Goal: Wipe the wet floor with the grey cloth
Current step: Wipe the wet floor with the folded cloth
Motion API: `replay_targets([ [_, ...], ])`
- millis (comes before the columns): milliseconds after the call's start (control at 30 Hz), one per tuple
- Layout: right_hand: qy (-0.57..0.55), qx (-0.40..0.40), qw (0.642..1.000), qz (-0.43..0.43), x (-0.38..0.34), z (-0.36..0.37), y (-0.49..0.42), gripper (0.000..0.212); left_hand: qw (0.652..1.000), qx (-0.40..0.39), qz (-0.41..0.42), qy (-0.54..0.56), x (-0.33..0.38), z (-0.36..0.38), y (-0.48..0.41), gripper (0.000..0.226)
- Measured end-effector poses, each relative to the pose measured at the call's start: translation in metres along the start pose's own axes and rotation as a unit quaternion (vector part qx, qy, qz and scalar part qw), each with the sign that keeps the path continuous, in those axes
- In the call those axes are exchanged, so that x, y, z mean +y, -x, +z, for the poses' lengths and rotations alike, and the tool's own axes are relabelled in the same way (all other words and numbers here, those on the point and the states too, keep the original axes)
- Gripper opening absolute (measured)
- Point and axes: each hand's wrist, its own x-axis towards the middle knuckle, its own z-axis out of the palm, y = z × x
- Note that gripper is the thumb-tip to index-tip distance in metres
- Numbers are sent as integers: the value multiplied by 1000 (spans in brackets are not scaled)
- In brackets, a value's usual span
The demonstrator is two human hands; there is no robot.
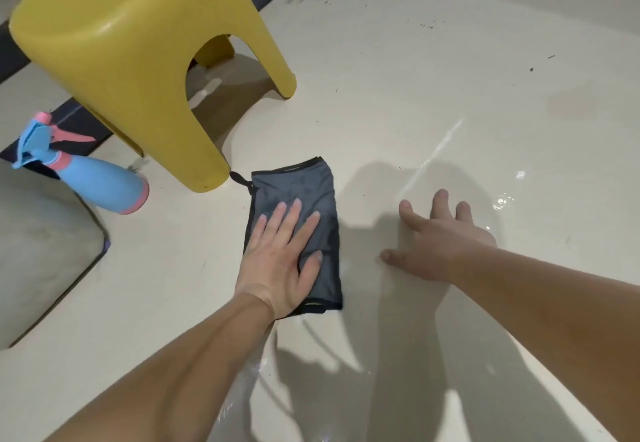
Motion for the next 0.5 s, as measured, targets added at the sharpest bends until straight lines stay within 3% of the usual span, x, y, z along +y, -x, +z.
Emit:
replay_targets([
  [100,-33,-17,999,-25,12,-6,-7,87,991,19,-132,15,51,6,21,66],
  [200,-144,9,988,-55,36,-7,5,86,988,13,-152,29,109,6,50,69],
  [267,-167,55,980,-91,58,11,28,78,991,10,-125,34,149,8,74,70],
  [333,-143,138,970,-140,85,41,63,49,996,0,-76,36,190,15,97,70],
  [400,-111,200,966,-124,112,69,99,21,998,-10,-26,64,229,21,118,71],
  [500,-95,203,972,-63,148,90,145,22,993,-52,59,93,286,25,146,73],
])
